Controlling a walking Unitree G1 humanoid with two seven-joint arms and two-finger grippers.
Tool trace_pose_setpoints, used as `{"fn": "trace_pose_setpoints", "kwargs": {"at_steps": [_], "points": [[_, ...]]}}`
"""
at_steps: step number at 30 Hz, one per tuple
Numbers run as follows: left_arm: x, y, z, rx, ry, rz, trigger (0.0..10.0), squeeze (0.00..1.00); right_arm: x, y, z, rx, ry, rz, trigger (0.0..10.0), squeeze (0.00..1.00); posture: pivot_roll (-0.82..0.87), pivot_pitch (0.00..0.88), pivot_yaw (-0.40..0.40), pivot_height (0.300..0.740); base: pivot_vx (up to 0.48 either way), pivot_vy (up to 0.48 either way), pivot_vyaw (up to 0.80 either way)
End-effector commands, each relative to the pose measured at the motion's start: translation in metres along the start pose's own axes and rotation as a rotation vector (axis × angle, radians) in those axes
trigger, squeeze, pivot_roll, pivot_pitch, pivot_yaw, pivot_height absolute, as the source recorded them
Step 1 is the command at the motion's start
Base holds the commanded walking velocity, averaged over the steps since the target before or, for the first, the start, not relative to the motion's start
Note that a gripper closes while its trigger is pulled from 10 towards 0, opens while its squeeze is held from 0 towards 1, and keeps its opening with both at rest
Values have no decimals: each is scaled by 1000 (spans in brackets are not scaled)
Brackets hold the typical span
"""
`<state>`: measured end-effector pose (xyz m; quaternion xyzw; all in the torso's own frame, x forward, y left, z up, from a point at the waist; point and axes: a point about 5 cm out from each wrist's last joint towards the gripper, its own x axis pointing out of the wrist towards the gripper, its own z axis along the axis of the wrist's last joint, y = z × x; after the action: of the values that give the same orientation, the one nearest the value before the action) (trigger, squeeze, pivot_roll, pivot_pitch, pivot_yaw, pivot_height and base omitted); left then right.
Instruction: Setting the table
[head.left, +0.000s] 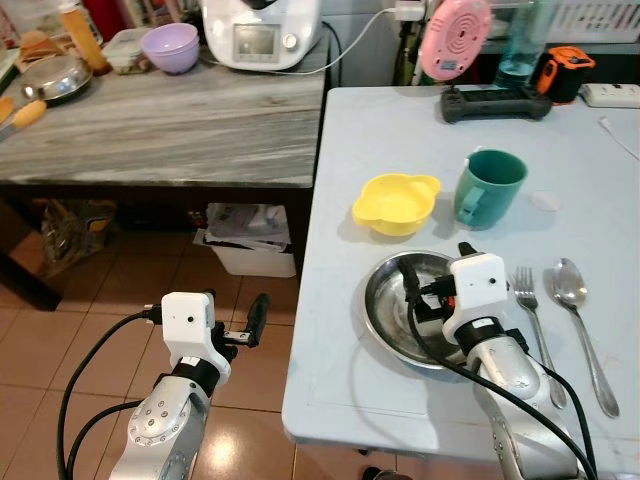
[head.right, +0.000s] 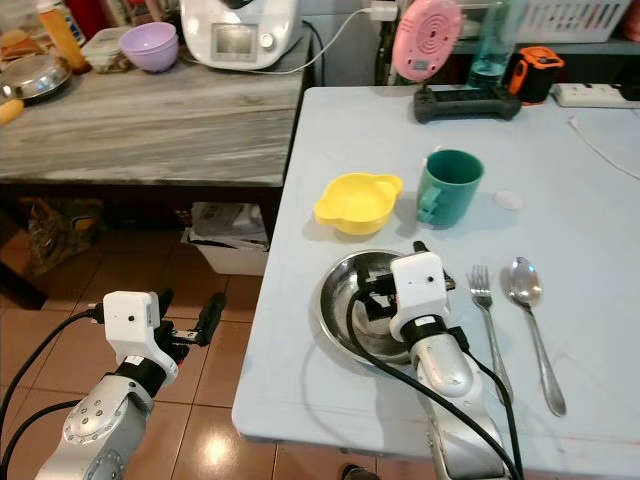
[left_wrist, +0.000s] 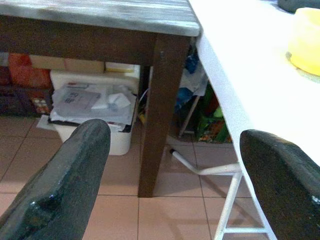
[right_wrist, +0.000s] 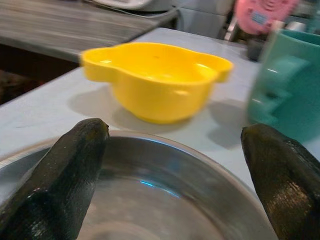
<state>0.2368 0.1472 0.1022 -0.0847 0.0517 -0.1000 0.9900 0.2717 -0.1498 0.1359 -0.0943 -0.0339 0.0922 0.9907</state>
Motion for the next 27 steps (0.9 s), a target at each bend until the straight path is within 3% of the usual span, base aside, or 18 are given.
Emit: {"fn": "trace_pose_setpoints", "kwargs": {"at_steps": [1, 9, 27], "points": [[-2, 2, 4, 5, -8, 7, 10000, 0, -1, 0, 8, -13, -40, 2, 10000, 0, -103, 126, 84, 740, 0, 0, 0], [-1, 0, 6, -9, -12, -8, 10000, 0, 0, 0, 9, -20, -45, 1, 10000, 0, -104, 125, 83, 740, 0, -91, 0], [0, -1, 9, -15, -18, -10, 10000, 0, 1, 1, 18, -29, -74, 6, 10000, 0, -108, 124, 83, 740, 0, -322, 0]]}}
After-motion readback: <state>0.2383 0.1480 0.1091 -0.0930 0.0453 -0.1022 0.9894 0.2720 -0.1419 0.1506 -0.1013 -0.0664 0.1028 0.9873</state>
